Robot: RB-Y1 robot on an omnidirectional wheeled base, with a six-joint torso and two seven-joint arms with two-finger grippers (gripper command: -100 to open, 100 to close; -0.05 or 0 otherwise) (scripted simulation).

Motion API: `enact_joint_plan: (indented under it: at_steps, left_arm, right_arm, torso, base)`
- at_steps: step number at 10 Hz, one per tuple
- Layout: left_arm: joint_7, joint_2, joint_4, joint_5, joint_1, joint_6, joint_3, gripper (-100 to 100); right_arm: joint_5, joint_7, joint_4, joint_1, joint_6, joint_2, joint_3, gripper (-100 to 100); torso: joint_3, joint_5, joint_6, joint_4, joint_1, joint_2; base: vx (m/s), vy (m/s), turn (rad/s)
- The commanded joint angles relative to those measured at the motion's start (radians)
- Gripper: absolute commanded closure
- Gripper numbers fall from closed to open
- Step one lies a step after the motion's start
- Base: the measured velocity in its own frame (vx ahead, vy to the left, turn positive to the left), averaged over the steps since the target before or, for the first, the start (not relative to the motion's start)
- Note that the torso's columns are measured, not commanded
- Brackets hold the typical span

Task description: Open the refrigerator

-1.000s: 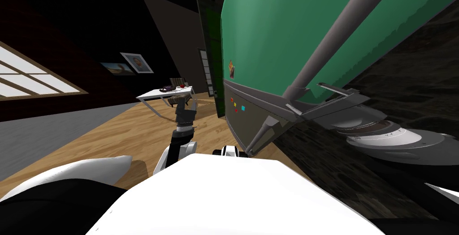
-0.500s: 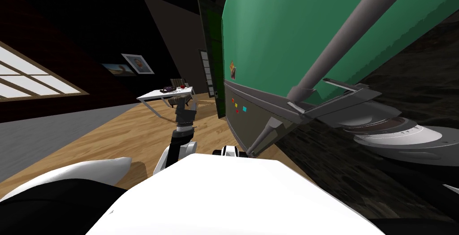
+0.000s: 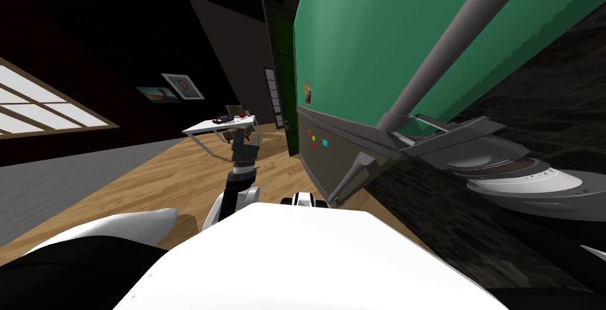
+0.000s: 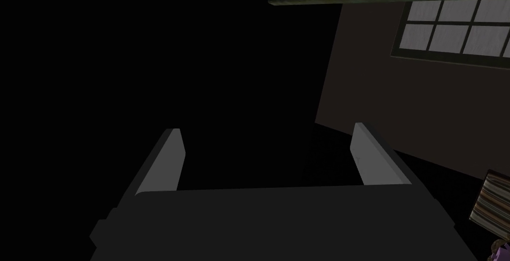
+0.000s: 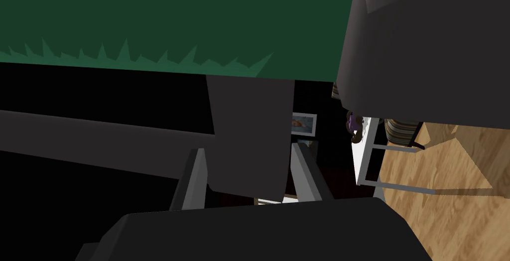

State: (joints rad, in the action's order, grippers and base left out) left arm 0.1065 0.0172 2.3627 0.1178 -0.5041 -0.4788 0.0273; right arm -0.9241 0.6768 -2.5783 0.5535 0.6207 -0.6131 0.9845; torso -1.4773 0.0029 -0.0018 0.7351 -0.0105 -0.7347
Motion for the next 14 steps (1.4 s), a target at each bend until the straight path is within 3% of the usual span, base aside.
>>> enact_joint_plan:
  at_steps: [1,14]
  left_arm:
    - [0.0,0.0,0.0,0.0,0.0,0.0,0.0,0]
    - [0.0,0.0,0.0,0.0,0.0,0.0,0.0,0]
  right_arm:
    - [-0.005,-0.001,0.017,0.012,-0.001,-0.002,0.019,100]
    - [-0.046,-0.009,0.159,0.081,-0.046,-0.024,0.156,100]
  torso:
    - [-0.004,0.002,-0.002,0.0,-0.001,0.004]
    - [-0.009,0.006,-0.006,0.001,0.0,0.006]
  base:
    - [-0.029,0.297,-0.048]
    - [-0.036,0.33,-0.044]
